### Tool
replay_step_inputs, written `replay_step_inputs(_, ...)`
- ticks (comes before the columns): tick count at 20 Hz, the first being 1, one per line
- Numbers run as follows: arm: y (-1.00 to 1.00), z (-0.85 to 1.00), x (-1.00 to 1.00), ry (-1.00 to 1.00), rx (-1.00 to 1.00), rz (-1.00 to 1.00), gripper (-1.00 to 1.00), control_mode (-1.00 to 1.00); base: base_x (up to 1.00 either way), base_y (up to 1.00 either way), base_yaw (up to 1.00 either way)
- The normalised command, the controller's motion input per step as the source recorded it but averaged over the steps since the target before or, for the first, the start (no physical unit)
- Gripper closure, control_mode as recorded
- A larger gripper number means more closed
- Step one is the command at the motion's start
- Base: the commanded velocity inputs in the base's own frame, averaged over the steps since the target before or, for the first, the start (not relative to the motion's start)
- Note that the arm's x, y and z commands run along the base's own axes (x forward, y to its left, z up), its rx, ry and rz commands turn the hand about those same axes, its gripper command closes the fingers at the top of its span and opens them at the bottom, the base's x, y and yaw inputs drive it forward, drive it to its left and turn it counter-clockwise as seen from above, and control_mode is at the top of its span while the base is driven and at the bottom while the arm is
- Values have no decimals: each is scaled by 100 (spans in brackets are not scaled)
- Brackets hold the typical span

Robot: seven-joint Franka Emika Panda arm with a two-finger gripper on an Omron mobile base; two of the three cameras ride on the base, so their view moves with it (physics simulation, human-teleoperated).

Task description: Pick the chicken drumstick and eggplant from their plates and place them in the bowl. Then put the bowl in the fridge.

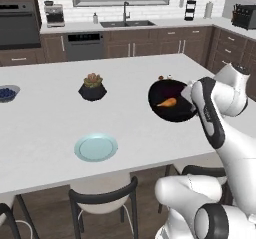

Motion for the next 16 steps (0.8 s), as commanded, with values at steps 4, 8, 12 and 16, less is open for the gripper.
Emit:
replay_step_inputs(4,0,-1,0,4,0,0,100,-100,0,0,0)
replay_step_inputs(8,0,-4,-11,4,0,0,100,100,-69,1,-22)
replay_step_inputs(12,0,0,0,0,0,0,100,100,-97,0,-66)
replay_step_inputs(16,0,0,0,0,0,0,100,100,-56,0,-84)
